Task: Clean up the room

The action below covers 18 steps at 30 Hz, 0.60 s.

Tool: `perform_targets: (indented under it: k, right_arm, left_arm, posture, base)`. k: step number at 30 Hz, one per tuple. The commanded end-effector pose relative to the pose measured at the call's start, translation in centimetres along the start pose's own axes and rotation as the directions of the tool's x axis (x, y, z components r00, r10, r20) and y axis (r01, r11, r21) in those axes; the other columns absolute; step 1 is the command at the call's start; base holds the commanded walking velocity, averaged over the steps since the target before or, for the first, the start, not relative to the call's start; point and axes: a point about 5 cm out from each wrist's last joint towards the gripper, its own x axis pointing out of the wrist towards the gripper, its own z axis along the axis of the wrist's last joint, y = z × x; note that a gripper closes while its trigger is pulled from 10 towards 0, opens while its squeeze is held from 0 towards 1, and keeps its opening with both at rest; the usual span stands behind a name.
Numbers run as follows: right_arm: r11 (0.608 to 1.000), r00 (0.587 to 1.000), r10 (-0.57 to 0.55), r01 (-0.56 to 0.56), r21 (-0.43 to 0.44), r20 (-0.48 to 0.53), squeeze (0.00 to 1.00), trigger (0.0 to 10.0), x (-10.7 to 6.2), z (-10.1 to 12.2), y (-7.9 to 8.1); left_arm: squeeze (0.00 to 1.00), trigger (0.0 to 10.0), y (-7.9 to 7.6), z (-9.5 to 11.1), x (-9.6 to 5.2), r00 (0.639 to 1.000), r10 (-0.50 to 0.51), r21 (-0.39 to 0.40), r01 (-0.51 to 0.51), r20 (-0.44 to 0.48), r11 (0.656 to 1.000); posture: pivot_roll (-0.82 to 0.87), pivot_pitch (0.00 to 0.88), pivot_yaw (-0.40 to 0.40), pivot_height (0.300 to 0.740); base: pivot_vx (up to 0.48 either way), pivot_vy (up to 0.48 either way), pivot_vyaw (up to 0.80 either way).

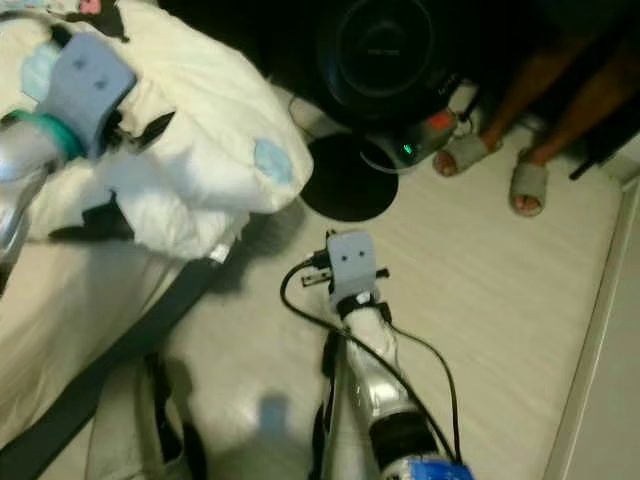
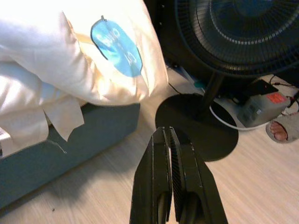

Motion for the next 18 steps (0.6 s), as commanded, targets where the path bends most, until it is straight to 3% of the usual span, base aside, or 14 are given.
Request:
perform_targets:
  k: [1,9,10,11,13,15,18]
  right_arm:
    - [1.000,0.999,-0.008,0.008,0.002,-0.034,0.00,10.0,-0.8,-0.8,-0.1]
    - [0.999,0.999,-0.033,0.033,-0.001,-0.039,0.00,10.0,-1.3,-1.0,-0.6]
    - [0.999,0.999,-0.034,0.034,-0.001,-0.041,0.00,10.0,-1.3,-1.1,-0.6]
    - [0.999,0.999,-0.034,0.034,-0.001,-0.041,0.00,10.0,-1.3,-1.1,-0.6]
    - [1.000,0.999,-0.030,0.030,-0.002,-0.042,0.00,10.0,-1.3,-1.1,-0.5]
    - [1.000,0.999,-0.026,0.026,-0.001,-0.042,0.00,10.0,-1.2,-1.0,-0.4]
    - [1.000,0.999,-0.022,0.022,0.000,-0.041,0.00,10.0,-1.0,-1.0,-0.3]
  left_arm:
    - [0.00,10.0,-1.2,-1.7,0.3,0.997,-0.031,0.066,0.036,-0.076,0.997]
    - [0.00,10.0,-0.5,-4.3,0.0,0.973,-0.060,0.165,0.098,-0.222,0.981]
    - [0.00,10.0,0.6,-5.2,-0.5,0.966,-0.018,0.183,0.067,-0.259,0.981]
    - [0.00,10.0,0.6,-5.2,-0.5,0.966,-0.018,0.183,0.067,-0.259,0.981]
    - [0.00,10.0,3.3,-6.6,-1.6,0.942,0.104,0.207,-0.038,-0.319,0.978]
    - [0.00,10.0,5.0,-7.3,-2.3,0.922,0.168,0.226,-0.091,-0.348,0.970]
    - [0.00,10.0,5.8,-7.9,-2.9,0.910,0.189,0.244,-0.102,-0.369,0.964]
  posture:
    - [-0.03,0.292,0.008,0.527]
    - [-0.04,0.291,0.018,0.527]
    - [-0.04,0.289,0.015,0.527]
    - [-0.04,0.289,0.015,0.527]
    - [-0.03,0.288,0.010,0.527]
    - [-0.03,0.287,0.007,0.527]
    - [-0.02,0.285,0.005,0.527]
  base:
    - [0.000,0.000,0.00]
    - [0.000,0.000,0.00]
    - [0.000,0.000,0.00]
    - [0.000,0.000,0.00]
    - [0.000,0.000,0.00]
    - [0.000,0.000,0.00]
    - [0.000,0.000,0.00]
